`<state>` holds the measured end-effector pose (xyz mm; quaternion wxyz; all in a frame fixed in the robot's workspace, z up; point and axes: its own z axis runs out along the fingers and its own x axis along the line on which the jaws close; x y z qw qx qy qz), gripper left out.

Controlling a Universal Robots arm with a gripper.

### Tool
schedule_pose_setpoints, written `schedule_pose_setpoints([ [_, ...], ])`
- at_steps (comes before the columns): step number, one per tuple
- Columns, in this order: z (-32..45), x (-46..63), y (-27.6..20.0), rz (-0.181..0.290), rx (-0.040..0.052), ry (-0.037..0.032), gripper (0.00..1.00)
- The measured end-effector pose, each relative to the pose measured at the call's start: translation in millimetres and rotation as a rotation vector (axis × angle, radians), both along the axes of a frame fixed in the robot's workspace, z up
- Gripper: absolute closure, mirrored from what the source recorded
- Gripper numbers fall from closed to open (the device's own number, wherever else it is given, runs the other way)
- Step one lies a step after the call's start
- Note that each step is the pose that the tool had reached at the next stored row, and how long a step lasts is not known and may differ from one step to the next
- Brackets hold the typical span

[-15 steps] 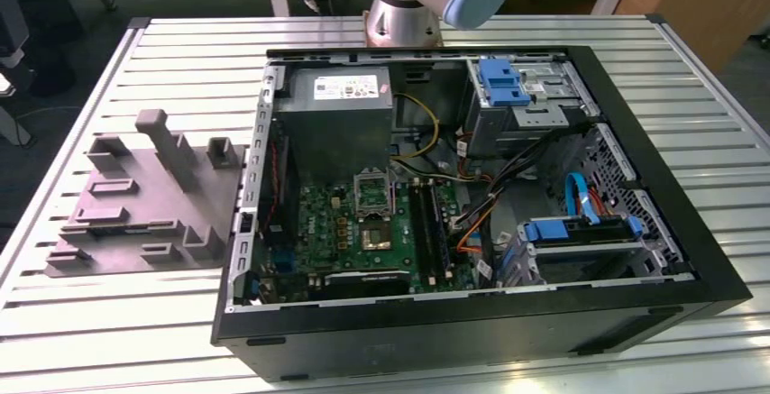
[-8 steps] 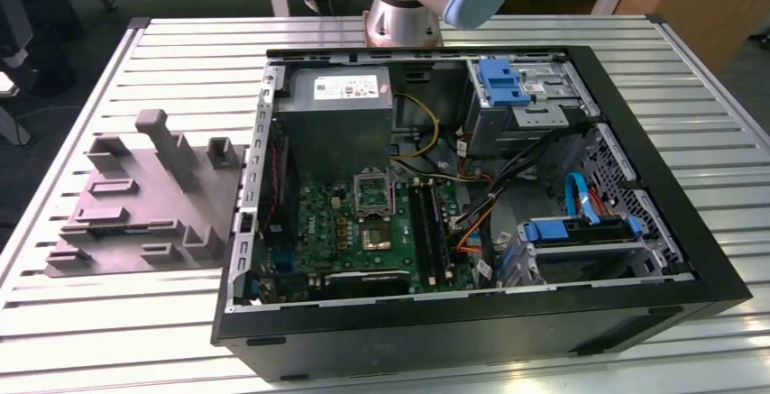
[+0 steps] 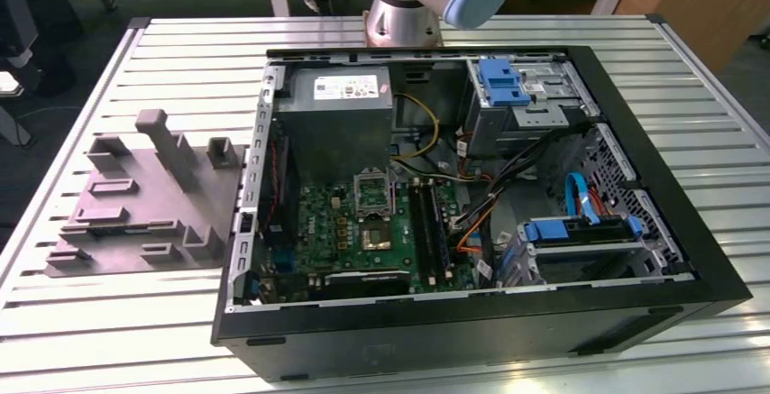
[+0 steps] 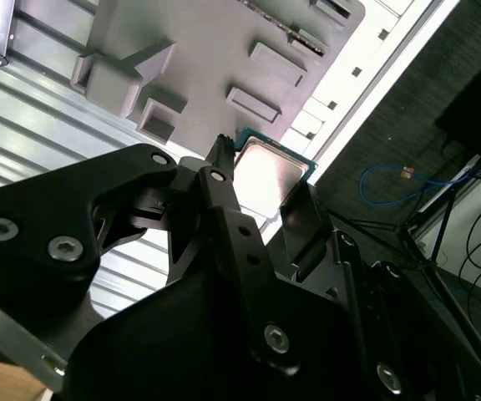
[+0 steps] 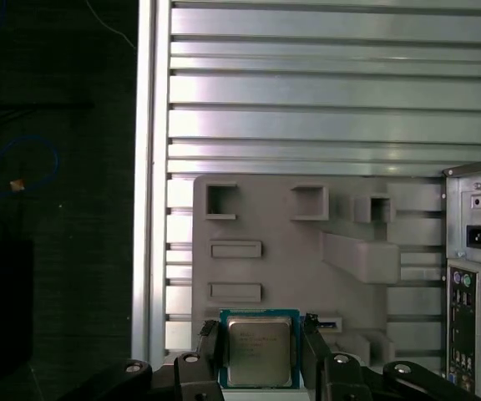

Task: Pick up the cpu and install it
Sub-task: 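Pick up the cpu and move it towards the insertion slot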

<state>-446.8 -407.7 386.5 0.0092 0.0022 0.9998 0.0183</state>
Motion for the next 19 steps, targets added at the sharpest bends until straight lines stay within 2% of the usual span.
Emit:
schedule_pose_setpoints([
  [19, 0.0, 8.6, 0.0, 0.0, 0.0, 0.0, 0.53],
])
